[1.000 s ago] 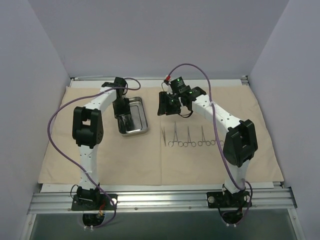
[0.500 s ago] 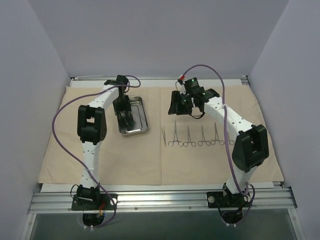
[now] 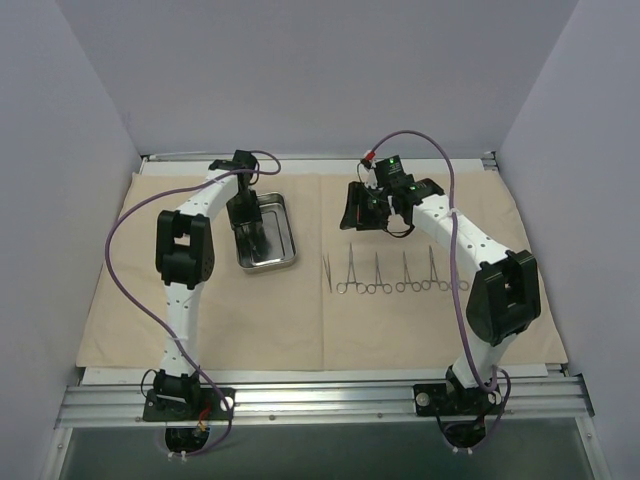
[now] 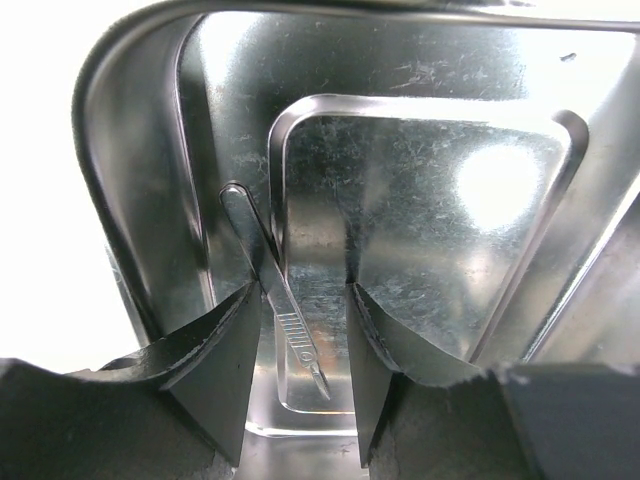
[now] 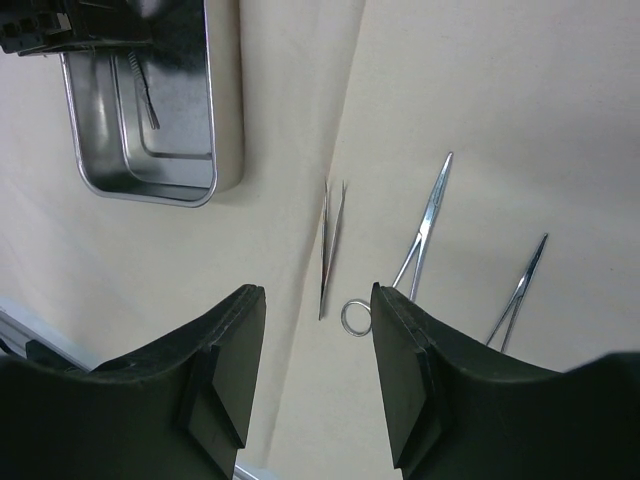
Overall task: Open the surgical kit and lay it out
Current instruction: Pick up the medical item from the container.
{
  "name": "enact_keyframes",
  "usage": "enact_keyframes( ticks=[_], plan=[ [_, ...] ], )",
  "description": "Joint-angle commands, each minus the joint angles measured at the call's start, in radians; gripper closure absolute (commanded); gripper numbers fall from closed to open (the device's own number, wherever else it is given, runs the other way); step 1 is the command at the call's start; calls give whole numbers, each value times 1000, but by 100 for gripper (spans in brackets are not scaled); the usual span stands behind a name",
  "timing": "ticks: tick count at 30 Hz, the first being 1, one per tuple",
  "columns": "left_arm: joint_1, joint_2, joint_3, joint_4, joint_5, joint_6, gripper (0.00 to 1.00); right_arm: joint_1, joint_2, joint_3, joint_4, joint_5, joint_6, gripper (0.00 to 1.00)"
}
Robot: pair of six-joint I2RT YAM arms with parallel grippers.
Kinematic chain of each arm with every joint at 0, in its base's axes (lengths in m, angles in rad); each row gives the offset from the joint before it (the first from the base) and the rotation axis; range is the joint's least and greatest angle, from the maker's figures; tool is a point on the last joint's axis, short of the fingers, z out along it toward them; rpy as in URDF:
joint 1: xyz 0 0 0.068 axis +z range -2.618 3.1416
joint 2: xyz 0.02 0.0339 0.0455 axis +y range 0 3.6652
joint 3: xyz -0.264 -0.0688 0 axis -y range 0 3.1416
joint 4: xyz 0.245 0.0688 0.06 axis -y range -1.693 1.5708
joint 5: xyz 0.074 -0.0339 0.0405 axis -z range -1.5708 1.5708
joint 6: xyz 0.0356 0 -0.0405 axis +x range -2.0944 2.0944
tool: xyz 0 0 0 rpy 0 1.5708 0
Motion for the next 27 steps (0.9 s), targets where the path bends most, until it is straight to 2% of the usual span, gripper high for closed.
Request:
enact_keyframes(
  ticks=[1, 9, 16, 18, 27],
  plan=[
    [5, 12, -22, 10, -26, -10, 52, -8, -57, -12, 8, -19, -12, 53],
    [7, 2, -59, 13, -27, -13, 52, -16, -64, -17, 22, -29, -5, 54],
    [10, -4, -99, 46, -22, -19, 57, -26, -76, -35, 26, -34, -5, 54],
    [11, -4, -110, 56, -15, -17, 61, -28, -80, -40, 28, -34, -3, 54],
    [30, 4, -139, 98, -32, 4, 64, -39, -102, -57, 22, -32, -3, 53]
  ],
)
